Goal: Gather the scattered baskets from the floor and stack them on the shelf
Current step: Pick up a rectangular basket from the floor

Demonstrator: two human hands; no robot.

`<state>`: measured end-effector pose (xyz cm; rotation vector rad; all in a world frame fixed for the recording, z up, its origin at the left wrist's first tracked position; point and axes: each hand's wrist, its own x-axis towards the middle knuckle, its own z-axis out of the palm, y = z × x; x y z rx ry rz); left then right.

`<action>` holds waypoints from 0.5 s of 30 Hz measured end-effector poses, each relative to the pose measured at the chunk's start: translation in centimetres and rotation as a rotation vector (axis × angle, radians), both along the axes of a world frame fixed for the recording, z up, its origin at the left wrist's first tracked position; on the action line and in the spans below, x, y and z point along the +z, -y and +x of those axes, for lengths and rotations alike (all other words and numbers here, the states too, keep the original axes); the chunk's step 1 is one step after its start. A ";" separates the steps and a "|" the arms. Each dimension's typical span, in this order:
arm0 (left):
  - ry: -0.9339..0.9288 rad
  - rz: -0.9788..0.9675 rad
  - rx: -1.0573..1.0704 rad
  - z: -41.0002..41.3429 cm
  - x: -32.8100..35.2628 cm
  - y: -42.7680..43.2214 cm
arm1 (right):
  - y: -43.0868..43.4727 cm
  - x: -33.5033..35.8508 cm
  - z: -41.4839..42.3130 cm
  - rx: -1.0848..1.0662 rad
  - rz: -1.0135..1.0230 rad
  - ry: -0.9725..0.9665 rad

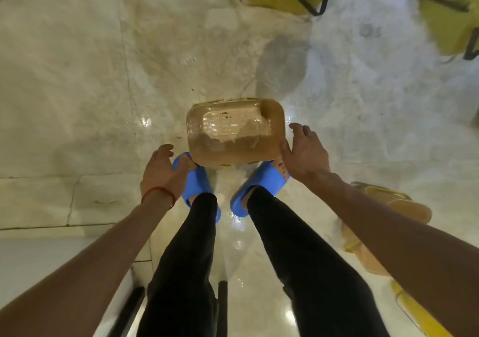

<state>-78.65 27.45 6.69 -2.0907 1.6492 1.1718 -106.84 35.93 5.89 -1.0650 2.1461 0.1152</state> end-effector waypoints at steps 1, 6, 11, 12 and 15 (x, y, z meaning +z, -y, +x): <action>-0.030 0.034 0.087 0.0 -1.9 0.2 | 0.1 -1.8 -0.1 -0.046 0.007 0.038; -0.154 0.229 0.344 -0.7 -10.5 1.3 | 0.9 -8.9 0.1 -0.281 0.045 0.170; -0.262 0.203 0.456 -2.6 -15.0 2.0 | 1.7 -13.6 0.7 -0.517 0.009 0.195; -0.265 0.163 0.464 -3.0 -15.3 2.1 | 1.9 -13.9 0.8 -0.534 0.003 0.186; -0.298 0.149 0.532 -2.6 -15.2 2.1 | 2.3 -13.6 0.6 -0.505 -0.004 0.160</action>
